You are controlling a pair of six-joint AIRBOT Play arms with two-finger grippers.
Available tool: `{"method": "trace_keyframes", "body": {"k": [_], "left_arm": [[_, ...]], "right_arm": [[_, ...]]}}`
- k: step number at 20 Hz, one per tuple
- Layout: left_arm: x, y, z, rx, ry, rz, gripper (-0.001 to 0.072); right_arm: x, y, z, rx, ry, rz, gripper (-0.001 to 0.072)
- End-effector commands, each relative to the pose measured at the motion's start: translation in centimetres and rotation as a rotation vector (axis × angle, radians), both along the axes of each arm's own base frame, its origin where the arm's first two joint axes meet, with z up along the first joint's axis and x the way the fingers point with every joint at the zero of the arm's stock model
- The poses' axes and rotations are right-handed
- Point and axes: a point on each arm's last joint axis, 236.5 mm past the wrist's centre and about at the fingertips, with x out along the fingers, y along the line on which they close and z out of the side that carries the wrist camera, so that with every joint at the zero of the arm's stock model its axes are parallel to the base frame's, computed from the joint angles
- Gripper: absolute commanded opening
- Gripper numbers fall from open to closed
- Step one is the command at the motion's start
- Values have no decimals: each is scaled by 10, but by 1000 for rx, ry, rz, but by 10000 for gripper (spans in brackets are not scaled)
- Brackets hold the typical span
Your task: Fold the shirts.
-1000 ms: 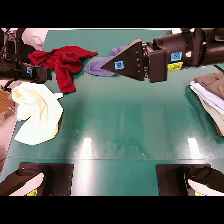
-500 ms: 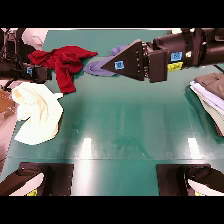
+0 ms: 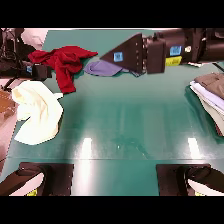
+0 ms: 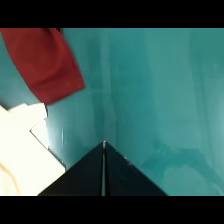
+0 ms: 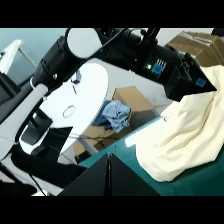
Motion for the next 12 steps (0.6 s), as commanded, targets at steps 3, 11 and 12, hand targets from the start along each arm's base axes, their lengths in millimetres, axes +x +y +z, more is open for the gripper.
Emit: {"method": "trace_keyframes", "body": {"k": [3, 11, 12], "left_arm": [[15, -17, 21, -146, -78, 32, 21], [-49, 94, -155, 191, 459, 310, 720], [-50, 88, -166, 140, 466, 303, 720]], "right_arm": [[40, -5, 36, 150, -28, -170, 25], [112, -36, -113, -283, 174, -268, 546], [123, -42, -130, -305, 214, -274, 547]]}}
